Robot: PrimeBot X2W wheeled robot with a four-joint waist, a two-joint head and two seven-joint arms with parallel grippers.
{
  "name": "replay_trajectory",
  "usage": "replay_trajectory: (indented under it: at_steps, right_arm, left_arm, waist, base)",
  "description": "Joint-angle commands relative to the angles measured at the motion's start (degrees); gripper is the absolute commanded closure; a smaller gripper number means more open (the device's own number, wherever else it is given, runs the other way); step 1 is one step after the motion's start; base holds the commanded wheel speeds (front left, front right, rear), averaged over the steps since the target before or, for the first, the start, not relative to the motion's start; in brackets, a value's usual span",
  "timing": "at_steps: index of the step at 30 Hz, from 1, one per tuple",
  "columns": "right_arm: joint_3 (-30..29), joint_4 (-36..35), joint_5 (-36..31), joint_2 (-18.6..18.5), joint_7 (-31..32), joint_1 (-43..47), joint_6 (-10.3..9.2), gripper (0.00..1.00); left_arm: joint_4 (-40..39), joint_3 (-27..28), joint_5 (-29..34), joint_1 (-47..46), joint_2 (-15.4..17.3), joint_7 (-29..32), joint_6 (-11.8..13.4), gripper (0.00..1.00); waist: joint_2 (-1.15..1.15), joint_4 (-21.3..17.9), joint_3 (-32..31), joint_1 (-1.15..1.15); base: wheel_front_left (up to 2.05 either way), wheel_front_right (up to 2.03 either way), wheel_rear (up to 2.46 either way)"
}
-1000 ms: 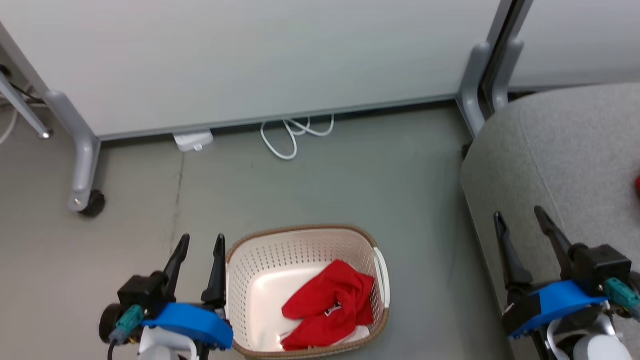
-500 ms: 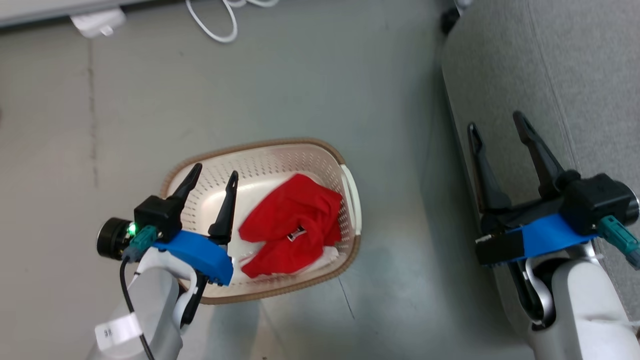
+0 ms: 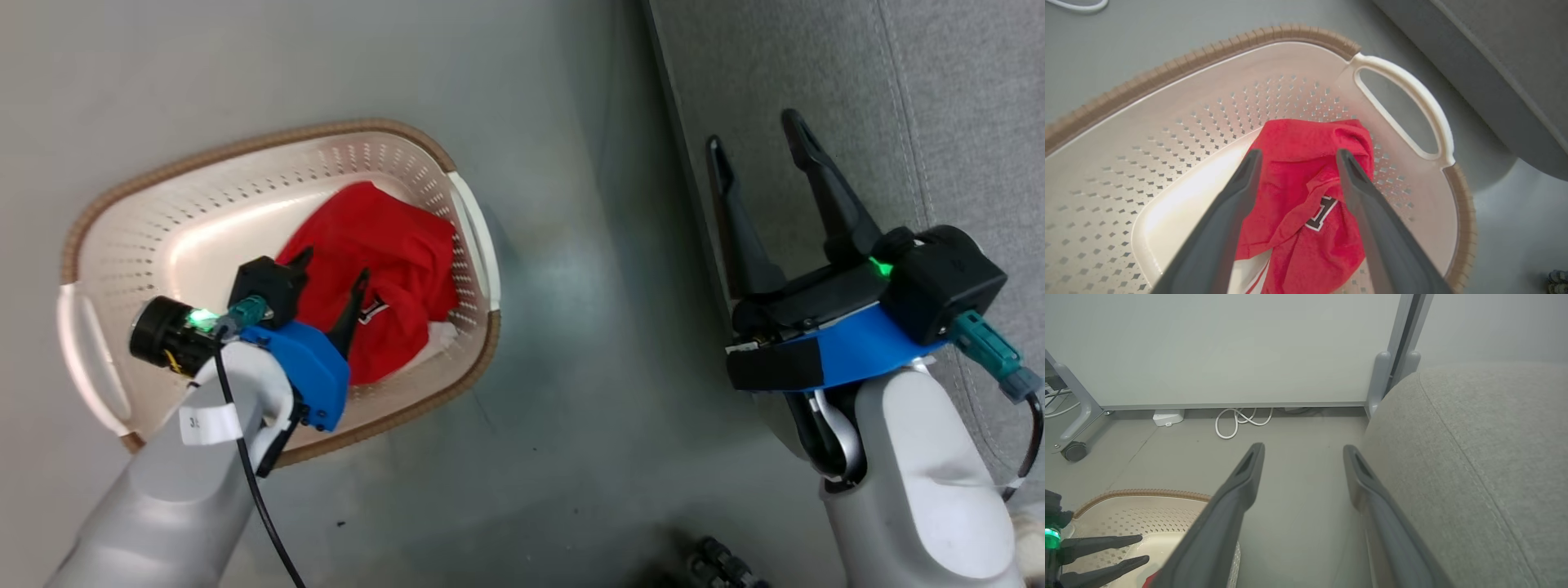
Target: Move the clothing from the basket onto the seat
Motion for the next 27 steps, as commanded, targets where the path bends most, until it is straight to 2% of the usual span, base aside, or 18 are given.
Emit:
replay_trajectory:
  at_steps: [1,7,14,22,23,24,27]
  right_arm:
    - [0.68,0.4,0.54,0.12,-0.72,-1.58,0.01,0.0]
    - [3.28,1.94,2.07,0.12,-2.61,-3.4,0.01,0.0]
    - [4.76,2.8,3.11,0.11,-3.99,-4.59,0.01,0.0]
    - [5.65,3.68,4.02,0.11,-4.93,-4.39,0.01,0.0]
    - [5.67,3.82,4.02,0.11,-4.99,-4.35,0.01,0.0]
    - [5.69,3.95,4.03,0.12,-5.07,-4.35,0.01,0.0]
    - [5.72,4.26,4.17,0.11,-5.16,-4.57,0.01,0.0]
  left_arm:
    - [1.0,-0.85,-0.48,-1.83,1.09,0.57,-0.09,0.0]
    - [5.14,-5.2,-1.86,-4.32,3.44,2.69,-0.09,0.0]
    - [8.29,-7.27,-3.04,-7.52,5.18,3.14,-0.09,0.0]
    - [11.97,-7.39,-3.83,-10.39,4.15,3.2,-0.09,0.0]
    - [12.33,-7.49,-3.86,-10.55,3.93,3.17,-0.09,0.37]
    - [12.62,-7.64,-3.93,-10.79,3.67,3.02,-0.09,1.0]
    - [13.01,-8.21,-4.58,-10.76,2.94,2.74,-0.09,1.0]
  waist:
    - [0.0,-3.07,3.9,-0.02]
    - [0.0,-4.83,7.17,-0.02]
    - [0.0,-6.39,10.2,-0.02]
    - [0.0,-7.23,11.32,-0.02]
    - [0.0,-7.23,11.32,-0.02]
    - [0.0,-7.22,11.29,-0.02]
    - [0.0,-7.16,11.12,-0.02]
  base:
    - [0.0,0.0,0.0]
    - [0.0,0.0,0.0]
    - [0.0,0.0,0.0]
    - [0.0,0.0,0.0]
    - [0.0,0.0,0.0]
    - [0.0,0.0,0.0]
    - [0.0,0.0,0.0]
